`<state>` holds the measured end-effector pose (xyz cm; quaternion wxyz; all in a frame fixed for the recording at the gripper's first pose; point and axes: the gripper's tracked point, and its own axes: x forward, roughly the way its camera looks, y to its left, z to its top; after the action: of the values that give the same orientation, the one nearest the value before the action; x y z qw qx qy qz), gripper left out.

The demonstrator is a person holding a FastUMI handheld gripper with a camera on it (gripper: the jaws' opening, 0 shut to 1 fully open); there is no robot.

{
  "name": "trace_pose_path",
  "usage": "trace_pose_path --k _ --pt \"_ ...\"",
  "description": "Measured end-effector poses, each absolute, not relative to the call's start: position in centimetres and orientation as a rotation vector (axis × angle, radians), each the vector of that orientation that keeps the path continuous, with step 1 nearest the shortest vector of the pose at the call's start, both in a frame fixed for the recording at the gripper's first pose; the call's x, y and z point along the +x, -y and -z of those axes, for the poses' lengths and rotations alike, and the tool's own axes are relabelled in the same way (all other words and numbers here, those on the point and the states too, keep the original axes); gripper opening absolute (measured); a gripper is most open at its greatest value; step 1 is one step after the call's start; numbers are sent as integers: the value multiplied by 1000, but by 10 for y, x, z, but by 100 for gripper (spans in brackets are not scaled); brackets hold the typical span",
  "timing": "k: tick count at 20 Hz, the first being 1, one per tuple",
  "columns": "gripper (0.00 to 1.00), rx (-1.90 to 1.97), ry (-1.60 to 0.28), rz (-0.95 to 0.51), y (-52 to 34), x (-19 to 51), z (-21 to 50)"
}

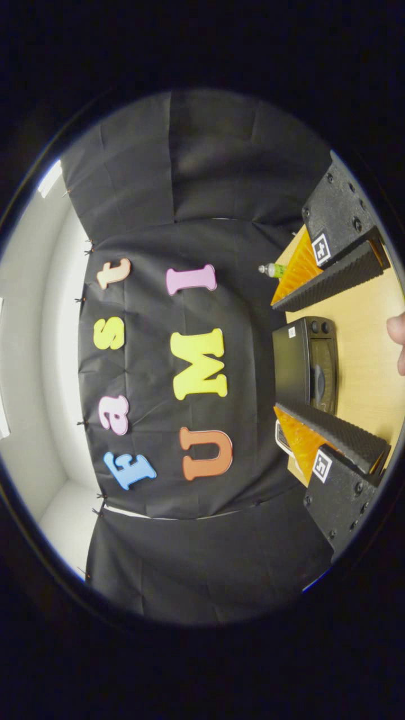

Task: Open the toaster oven, put the food inside, and close the toaster oven door.

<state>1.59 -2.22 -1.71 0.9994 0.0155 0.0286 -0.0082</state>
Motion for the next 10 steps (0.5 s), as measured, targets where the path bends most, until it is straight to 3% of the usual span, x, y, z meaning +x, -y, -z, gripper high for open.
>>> trace_pose_path --k 10 --pt "100 58 -134 -26 10 69 59"
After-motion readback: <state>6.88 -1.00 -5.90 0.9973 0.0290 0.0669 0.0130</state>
